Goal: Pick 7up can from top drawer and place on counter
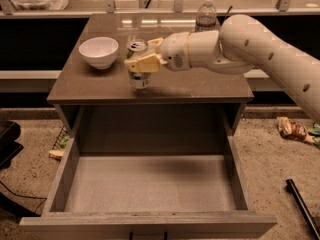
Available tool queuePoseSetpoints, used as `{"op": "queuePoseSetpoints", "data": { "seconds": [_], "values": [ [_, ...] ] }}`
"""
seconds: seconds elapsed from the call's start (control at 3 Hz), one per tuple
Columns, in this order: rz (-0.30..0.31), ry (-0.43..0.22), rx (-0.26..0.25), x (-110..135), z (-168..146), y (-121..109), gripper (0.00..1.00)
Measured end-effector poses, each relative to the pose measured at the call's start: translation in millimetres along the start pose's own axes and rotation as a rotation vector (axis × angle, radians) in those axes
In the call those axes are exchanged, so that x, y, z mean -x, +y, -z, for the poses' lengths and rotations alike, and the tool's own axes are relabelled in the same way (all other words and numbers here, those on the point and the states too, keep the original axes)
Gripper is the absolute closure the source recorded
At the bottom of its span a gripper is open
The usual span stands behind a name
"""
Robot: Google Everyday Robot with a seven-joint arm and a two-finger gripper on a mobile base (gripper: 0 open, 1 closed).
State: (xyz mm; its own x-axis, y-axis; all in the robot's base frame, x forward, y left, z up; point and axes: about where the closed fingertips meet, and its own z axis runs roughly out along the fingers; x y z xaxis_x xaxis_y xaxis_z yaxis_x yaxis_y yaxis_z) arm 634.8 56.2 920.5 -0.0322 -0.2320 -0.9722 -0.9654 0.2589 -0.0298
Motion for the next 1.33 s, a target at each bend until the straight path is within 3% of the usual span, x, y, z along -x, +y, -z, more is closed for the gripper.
{"op": "queuePoseSetpoints", "data": {
  "seconds": [0.33,1.0,1.33],
  "values": [
    [-0.001,0.036,-0.020,-6,-20,-14,1.00],
    [-0.038,0.090,-0.159,-26,7,-52,1.00],
    [-0.038,0.089,-0.155,-26,5,-51,0.83]
  ]
}}
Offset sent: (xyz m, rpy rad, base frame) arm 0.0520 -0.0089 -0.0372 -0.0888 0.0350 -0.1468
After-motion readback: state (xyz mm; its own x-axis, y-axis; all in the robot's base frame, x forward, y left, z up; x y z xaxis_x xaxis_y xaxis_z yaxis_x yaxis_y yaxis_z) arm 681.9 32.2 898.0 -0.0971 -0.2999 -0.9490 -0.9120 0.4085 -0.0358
